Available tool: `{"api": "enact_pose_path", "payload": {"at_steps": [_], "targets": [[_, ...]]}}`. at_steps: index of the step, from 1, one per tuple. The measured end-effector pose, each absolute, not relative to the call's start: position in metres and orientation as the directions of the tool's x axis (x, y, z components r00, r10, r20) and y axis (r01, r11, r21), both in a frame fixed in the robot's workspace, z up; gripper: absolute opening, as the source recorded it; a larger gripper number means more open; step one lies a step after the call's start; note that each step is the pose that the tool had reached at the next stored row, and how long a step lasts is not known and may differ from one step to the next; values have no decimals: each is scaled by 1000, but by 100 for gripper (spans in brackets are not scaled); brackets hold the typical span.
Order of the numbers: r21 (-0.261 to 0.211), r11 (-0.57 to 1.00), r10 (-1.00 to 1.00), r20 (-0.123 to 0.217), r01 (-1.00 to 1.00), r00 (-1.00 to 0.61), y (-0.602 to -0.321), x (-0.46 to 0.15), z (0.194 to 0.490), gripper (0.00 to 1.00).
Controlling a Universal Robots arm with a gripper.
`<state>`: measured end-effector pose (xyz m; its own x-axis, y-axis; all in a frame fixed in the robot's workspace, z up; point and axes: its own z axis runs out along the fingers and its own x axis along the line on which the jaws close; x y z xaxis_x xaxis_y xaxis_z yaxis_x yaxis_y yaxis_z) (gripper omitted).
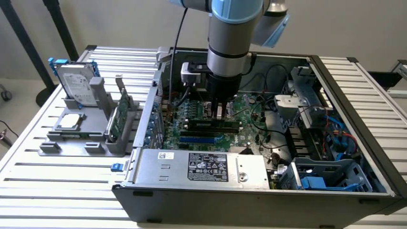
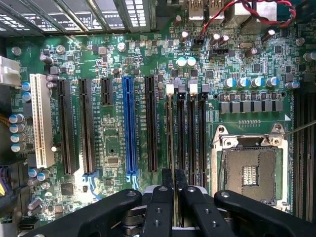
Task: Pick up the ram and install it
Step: 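Insert the ram into the slot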
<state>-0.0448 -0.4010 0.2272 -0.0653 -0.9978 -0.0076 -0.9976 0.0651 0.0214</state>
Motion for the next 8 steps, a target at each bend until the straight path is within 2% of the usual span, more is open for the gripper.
{"api": "enact_pose_path", "payload": {"at_steps": [8], "targets": [[21,65,-998,-8,-998,-65,-401,-45,227,14]]}}
